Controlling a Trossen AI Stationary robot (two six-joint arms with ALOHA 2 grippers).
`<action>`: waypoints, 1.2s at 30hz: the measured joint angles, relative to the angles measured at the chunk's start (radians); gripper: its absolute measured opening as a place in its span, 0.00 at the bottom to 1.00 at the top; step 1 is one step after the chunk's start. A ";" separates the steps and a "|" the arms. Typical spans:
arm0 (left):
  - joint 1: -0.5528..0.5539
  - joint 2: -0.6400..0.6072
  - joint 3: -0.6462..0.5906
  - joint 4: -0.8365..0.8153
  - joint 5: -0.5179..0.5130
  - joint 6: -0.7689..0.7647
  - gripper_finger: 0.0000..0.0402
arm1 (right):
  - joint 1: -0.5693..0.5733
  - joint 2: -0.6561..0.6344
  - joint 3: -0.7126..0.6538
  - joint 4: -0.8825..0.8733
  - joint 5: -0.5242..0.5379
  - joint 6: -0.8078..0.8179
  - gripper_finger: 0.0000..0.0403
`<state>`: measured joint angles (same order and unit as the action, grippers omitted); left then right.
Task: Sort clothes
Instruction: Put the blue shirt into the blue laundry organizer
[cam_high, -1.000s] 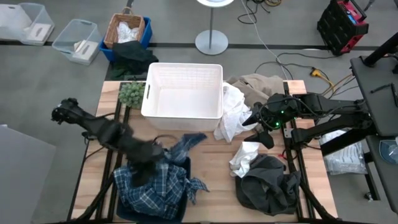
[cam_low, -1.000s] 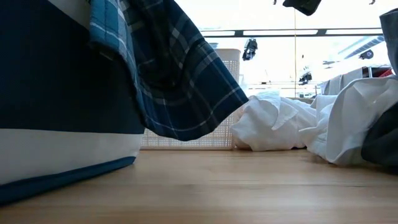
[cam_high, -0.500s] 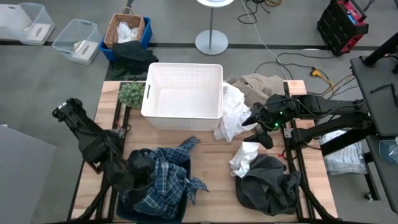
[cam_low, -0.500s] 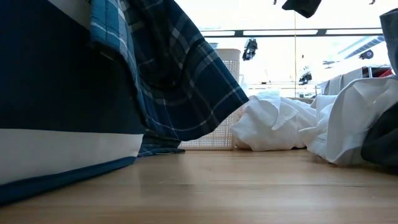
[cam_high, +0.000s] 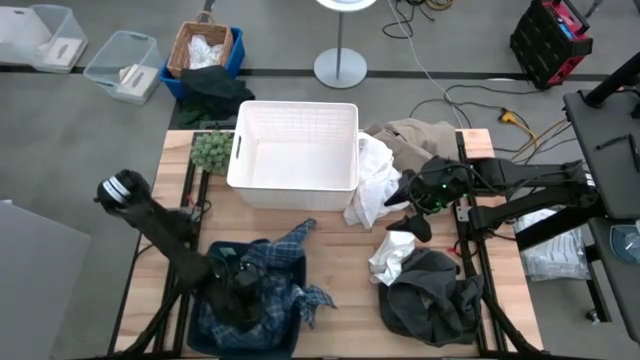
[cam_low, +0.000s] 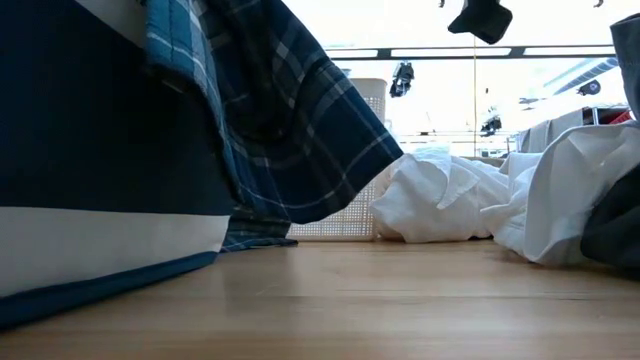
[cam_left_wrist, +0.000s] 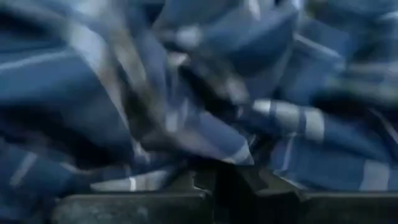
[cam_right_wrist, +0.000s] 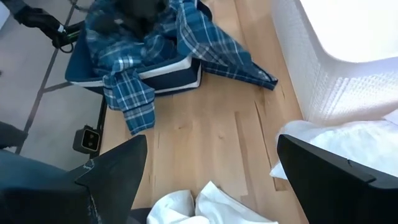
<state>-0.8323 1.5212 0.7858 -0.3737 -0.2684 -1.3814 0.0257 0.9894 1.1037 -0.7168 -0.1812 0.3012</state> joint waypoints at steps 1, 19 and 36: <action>0.000 0.026 -0.018 0.028 0.013 -0.019 0.00 | 0.000 0.001 -0.005 0.000 0.000 0.000 0.88; 0.001 0.083 0.471 -0.639 0.012 0.166 0.00 | 0.000 0.002 -0.017 0.001 0.000 0.024 0.88; 0.251 -0.162 0.320 -0.390 -0.273 0.393 0.34 | 0.000 0.002 -0.017 0.001 -0.028 0.002 0.88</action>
<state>-0.5811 1.3594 1.1053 -0.7634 -0.5414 -0.9880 0.0257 0.9909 1.0863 -0.7155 -0.2088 0.3032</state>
